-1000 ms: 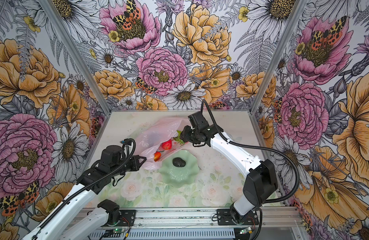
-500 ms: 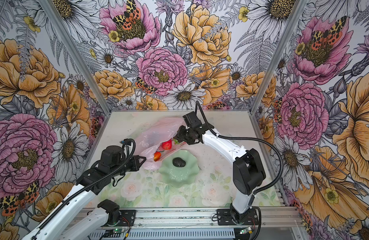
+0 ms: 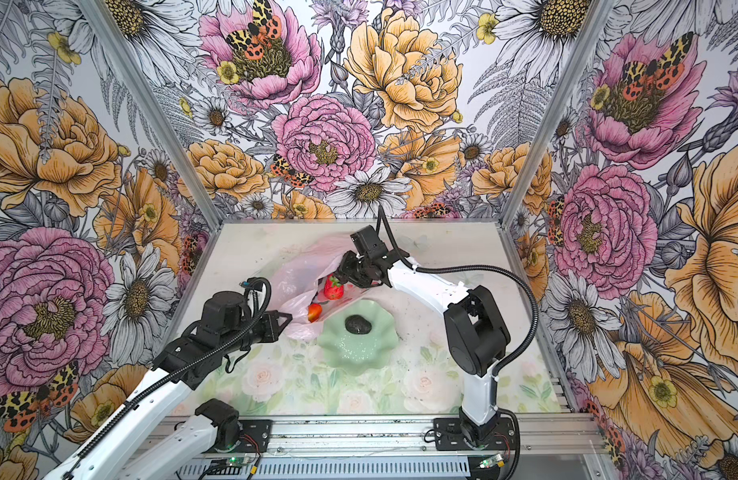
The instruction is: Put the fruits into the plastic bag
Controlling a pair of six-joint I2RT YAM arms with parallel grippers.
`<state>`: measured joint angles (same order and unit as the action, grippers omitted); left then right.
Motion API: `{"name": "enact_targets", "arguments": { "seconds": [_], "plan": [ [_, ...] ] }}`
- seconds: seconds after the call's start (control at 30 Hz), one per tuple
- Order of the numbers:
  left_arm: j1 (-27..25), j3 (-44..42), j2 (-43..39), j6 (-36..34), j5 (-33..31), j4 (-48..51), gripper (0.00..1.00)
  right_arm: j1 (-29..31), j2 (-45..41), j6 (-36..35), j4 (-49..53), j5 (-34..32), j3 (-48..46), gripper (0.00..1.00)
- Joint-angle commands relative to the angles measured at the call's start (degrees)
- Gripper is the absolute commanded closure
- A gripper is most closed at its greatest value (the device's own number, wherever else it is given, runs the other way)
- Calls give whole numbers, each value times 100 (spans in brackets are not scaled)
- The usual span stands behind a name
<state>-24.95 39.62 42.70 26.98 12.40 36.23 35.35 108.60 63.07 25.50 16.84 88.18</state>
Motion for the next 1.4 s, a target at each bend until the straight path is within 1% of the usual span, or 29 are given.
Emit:
{"name": "enact_targets", "arguments": {
  "seconds": [0.0,0.23,0.4,0.57,0.8,1.03,1.27,1.37],
  "plan": [
    [-71,-26,-77,-70,-126,73,100,37,231,323,-396,16,312,66],
    [-179,-24,-86,-70,-223,89,100,78,647,751,-480,-253,693,65],
    [-212,-24,-77,-70,-243,104,100,168,847,1347,-696,-724,758,65],
    [-257,-24,-77,-71,-265,112,100,260,1040,1815,-1140,-1381,815,63],
    [-390,-17,-82,-60,-386,155,100,257,1519,2328,-1565,-1807,1164,62],
    [-659,-8,-69,-44,-597,218,100,157,2021,2585,-1567,-1928,1671,61],
    [-1014,2,-29,-22,-824,303,100,60,2304,2667,-1564,-1921,1851,60],
    [-1108,-1,-7,-20,-933,328,100,25,2396,2669,-1561,-1878,1878,58]
  ]
}}
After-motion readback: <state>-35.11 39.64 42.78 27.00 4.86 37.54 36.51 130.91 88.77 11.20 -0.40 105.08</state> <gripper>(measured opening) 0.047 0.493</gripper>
